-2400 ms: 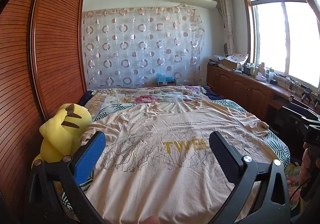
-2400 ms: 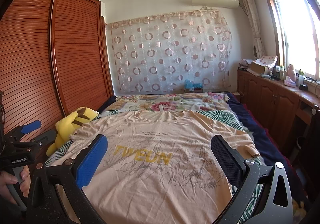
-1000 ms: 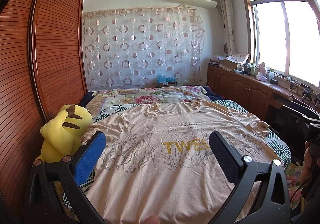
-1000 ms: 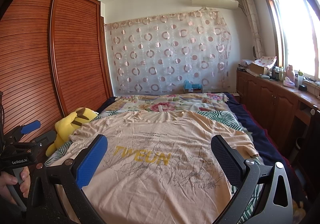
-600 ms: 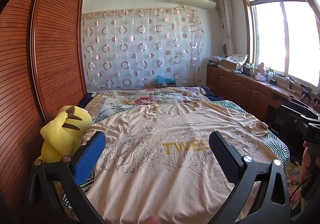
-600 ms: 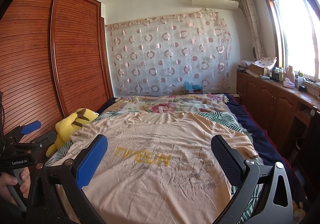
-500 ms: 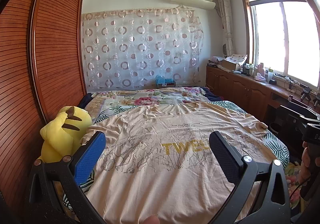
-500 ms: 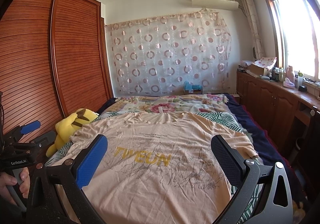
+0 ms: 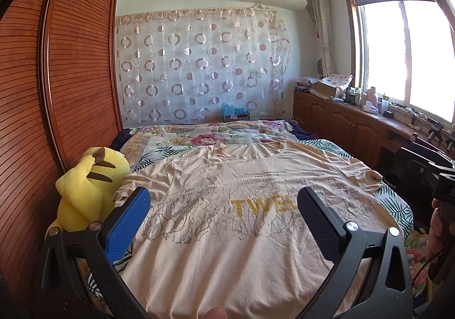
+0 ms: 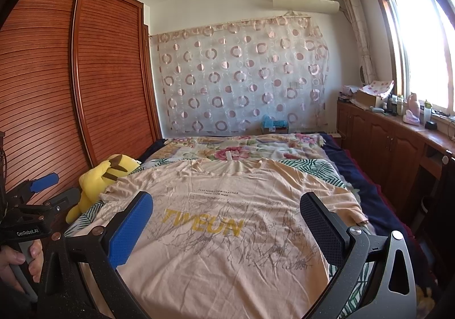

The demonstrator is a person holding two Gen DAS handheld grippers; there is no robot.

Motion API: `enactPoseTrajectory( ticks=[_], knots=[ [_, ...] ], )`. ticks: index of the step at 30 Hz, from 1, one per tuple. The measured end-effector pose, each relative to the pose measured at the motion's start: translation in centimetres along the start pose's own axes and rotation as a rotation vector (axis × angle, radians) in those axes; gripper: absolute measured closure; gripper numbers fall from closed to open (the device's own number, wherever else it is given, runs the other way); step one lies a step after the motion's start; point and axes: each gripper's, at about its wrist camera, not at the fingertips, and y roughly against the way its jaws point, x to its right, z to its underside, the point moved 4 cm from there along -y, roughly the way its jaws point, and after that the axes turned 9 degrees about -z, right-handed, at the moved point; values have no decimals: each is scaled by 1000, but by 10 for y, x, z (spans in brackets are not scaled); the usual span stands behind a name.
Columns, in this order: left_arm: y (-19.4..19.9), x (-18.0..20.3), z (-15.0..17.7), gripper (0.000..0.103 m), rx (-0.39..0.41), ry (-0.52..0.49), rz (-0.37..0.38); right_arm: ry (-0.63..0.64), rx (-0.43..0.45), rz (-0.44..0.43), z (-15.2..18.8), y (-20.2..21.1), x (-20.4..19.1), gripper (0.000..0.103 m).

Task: Fold small clothes
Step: 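Reach the left tool to the shirt's sleeve edge and close on it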

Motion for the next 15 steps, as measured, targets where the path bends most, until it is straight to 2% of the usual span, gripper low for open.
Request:
enactPoseTrajectory(
  ticks=[11,15],
  knots=[
    [-57,-32,32,0,-96,-12,-38,24,-99,-59,12,-53,8,0],
    [-80,-52,43,0,-138,-28,-68,14,-161,-93,13,-75,14,6]
  ],
)
